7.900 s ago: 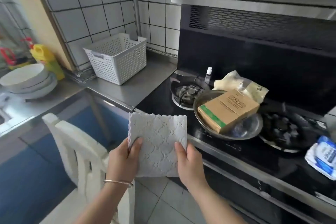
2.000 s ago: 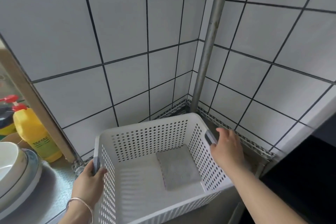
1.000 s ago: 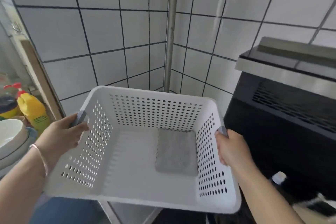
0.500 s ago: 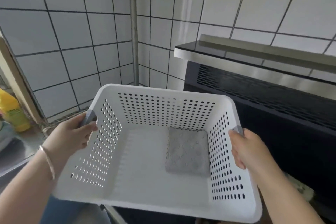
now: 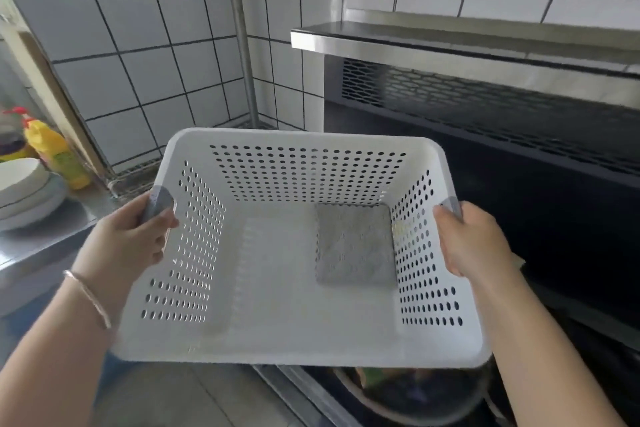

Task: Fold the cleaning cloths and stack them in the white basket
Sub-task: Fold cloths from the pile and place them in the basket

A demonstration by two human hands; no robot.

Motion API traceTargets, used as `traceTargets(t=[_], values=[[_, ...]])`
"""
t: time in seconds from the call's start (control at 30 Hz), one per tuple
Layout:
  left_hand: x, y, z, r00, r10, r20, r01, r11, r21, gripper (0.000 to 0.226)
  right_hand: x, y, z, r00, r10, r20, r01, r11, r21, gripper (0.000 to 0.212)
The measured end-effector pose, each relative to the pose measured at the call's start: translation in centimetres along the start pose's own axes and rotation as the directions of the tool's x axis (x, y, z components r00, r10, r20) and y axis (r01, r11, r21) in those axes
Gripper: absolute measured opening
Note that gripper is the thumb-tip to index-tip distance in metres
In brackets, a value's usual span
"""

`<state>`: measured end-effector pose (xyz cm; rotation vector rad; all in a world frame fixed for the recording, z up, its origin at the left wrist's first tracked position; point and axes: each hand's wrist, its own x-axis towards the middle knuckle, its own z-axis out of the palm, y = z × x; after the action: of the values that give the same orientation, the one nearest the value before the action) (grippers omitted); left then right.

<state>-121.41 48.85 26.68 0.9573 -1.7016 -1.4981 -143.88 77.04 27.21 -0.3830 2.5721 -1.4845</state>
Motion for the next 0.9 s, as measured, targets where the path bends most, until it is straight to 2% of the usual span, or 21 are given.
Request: traceTargets(t=[0.1, 0.23, 0.47, 0.7, 0.9], values=[[-7.3, 0.1, 0.0, 0.998, -0.015, -0.056, 0.015, 1.0, -0.011, 0.02, -3.5, 0.8, -3.3, 0.998, -0.045, 0.041, 0.047, 0.997, -0.056, 0.024], [-14.4, 0.4, -0.5, 0.994, 0.008, -0.111, -0.01, 1.0, -0.012, 0.029, -7.4, 1.9, -5.4, 0.996, -0.059, 0.064, 0.066, 0.992, -0.105, 0.031], [-24.0, -0.3, -3.3, 0.989, -0.035, -0.142, 0.03, 0.999, -0.037, 0.017, -16.0, 4.1, -8.3, 0.994, -0.098, 0.057, 0.103, 0.989, -0.103, 0.026], [-32.9, -2.2, -7.4, 0.992, -0.077, -0.099, 0.075, 0.997, -0.03, 0.015, -26.1, 7.1, -10.5, 0.998, -0.012, 0.059, 0.019, 0.992, -0.126, 0.025], [-41.0, -3.8, -10.8, 0.978, -0.162, -0.128, 0.162, 0.987, -0.008, 0.023, -33.0, 9.9, -11.9, 0.988, 0.032, 0.153, -0.003, 0.983, -0.184, 0.024]])
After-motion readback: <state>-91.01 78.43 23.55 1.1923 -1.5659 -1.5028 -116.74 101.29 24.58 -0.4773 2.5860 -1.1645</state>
